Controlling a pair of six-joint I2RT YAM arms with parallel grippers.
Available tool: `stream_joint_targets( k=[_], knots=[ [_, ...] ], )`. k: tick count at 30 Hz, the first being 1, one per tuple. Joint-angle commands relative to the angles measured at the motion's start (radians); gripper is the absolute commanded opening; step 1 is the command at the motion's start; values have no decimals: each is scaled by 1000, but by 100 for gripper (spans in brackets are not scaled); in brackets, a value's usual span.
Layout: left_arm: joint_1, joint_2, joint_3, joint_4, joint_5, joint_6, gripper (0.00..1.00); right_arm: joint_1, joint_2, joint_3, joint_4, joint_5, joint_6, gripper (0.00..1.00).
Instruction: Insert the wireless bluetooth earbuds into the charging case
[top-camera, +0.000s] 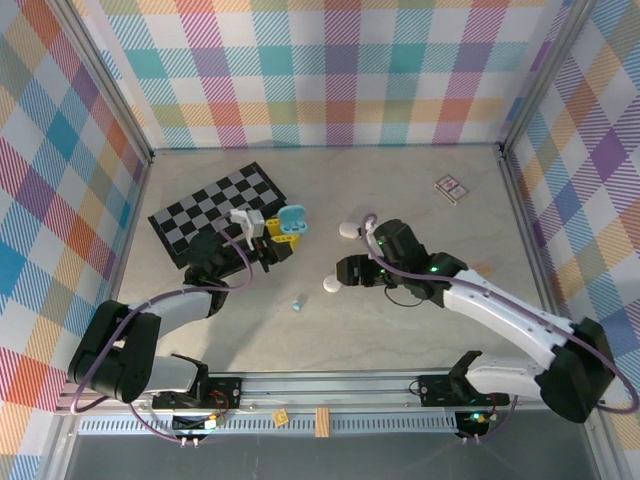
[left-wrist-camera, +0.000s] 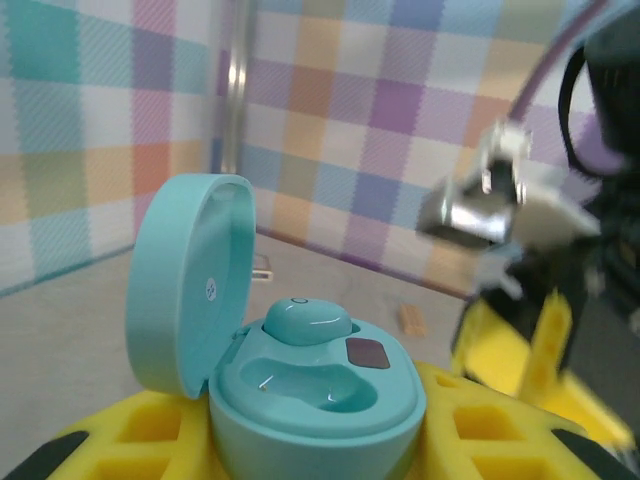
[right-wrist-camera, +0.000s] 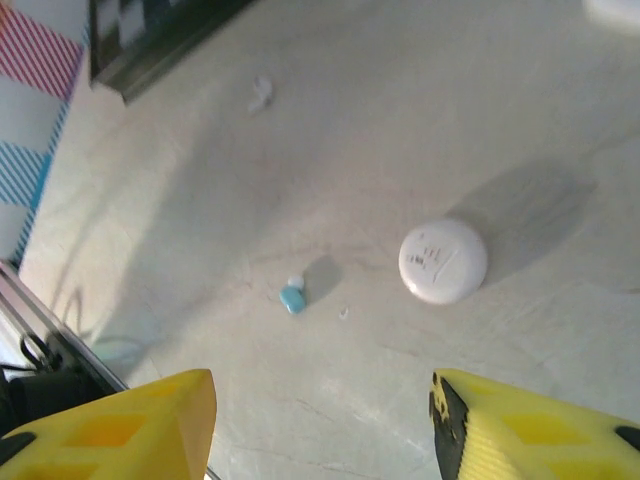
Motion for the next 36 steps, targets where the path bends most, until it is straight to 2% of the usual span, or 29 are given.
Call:
stream_joint_targets(
  k=[1, 8, 13, 19, 30, 36],
  knots=[
    [50, 9, -12, 155, -21, -74, 36, 41, 87, -9, 101, -98, -8, 58],
    [122, 0, -17, 156, -46, -91, 37, 154, 313, 63, 107, -58, -184, 58],
    [145, -27, -23, 138, -52, -93, 37, 229, 457, 145, 81, 38, -286, 51],
    [158, -68, -26, 89, -57, -83, 37, 271, 587, 235, 67, 108, -340, 45],
    [167, -134, -17, -19, -69, -44, 37, 279, 671, 283, 60, 245, -332, 34],
    [167, -135, -9, -28, -68, -47, 37, 265, 667, 290, 54, 325, -313, 37]
  ],
)
